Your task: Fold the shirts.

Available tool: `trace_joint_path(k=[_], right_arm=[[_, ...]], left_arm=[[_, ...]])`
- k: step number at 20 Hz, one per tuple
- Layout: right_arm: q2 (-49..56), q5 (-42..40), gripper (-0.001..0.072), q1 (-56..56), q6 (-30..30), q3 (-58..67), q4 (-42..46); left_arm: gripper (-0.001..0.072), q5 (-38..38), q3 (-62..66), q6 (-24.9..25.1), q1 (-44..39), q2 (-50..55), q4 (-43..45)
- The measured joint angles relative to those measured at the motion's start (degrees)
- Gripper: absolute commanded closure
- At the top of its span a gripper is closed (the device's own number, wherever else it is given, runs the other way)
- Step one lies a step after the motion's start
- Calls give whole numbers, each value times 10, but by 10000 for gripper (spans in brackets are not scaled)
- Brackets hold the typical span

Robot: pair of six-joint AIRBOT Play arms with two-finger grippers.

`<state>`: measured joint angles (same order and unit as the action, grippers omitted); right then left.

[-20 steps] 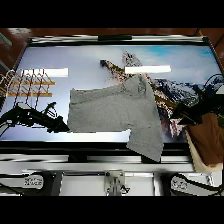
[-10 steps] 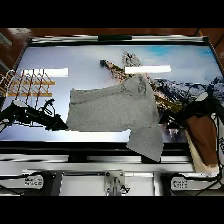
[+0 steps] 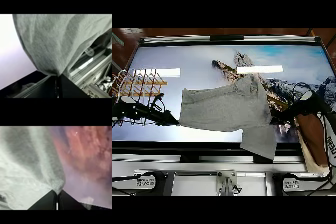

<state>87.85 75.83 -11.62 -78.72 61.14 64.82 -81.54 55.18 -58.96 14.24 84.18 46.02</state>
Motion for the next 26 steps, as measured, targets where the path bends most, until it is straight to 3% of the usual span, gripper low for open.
trace_joint_path(k=[6,10,13,19,23,26], right_arm=[[-171,-67,657,3,56,177,-35],[-303,-175,657,3,66,362,-53],[-379,-229,657,3,68,449,-57],[-467,-199,657,3,47,501,-44],[-462,-144,657,4,35,508,-6],[-413,-55,657,4,17,508,5]], left_arm=[[678,26,244,12,0,-108,-61],[677,140,508,14,0,-201,-122],[677,219,613,15,0,-272,-138],[677,257,599,-13,0,-400,-63],[677,207,568,-39,0,-419,14],[677,160,525,-47,0,-410,42]])
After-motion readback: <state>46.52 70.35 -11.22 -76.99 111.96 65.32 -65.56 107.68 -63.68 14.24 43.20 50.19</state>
